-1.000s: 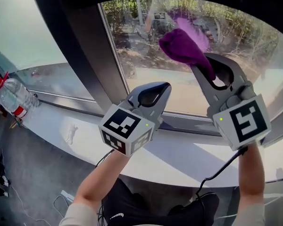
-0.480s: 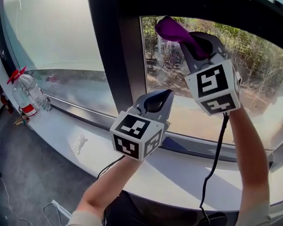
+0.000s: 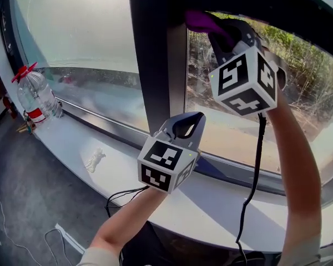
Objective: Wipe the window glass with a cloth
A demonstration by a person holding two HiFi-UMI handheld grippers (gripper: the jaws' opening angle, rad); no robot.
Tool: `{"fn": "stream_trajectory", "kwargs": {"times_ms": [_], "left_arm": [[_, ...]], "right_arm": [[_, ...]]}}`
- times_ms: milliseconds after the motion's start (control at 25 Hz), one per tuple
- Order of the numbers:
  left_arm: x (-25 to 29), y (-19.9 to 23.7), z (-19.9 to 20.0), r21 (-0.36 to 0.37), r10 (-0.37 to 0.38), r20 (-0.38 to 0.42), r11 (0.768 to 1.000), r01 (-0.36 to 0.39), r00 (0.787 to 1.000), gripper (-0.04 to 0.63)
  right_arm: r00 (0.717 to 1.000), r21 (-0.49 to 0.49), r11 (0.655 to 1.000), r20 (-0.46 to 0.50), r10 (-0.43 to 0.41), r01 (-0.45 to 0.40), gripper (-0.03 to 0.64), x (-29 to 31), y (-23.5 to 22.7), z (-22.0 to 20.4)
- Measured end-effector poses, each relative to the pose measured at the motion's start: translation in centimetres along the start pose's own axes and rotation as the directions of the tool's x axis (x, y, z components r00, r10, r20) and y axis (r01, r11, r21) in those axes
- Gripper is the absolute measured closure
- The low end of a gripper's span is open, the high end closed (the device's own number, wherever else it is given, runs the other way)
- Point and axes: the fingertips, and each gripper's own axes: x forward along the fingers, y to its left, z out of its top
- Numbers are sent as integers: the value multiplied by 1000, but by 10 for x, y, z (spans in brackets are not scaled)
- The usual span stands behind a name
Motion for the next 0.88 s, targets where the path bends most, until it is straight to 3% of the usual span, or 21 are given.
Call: {"fn": "stream_trajectory", "kwargs": {"times_ms": [160,400,640,880], "left_arm": [[-9,-1,-30,-29,20,-32,999,-21,999,595],[-19,-1,-72,-58,33,-97,998,-38,995,595],[-28,5,-118,-29,89,-184,995,-96,979,595],[-46,7,-162,-70,96,-262,991,-118,960,595]], "right_arm": [[992,4,993,-50,120,-120,532,-5,42,-16],[965,-13,972,-124,233,-236,532,-21,121,-61],[925,70,941,-169,339,-332,532,-37,204,-109],[876,134,906,-234,422,-401,532,-49,297,-151]]}}
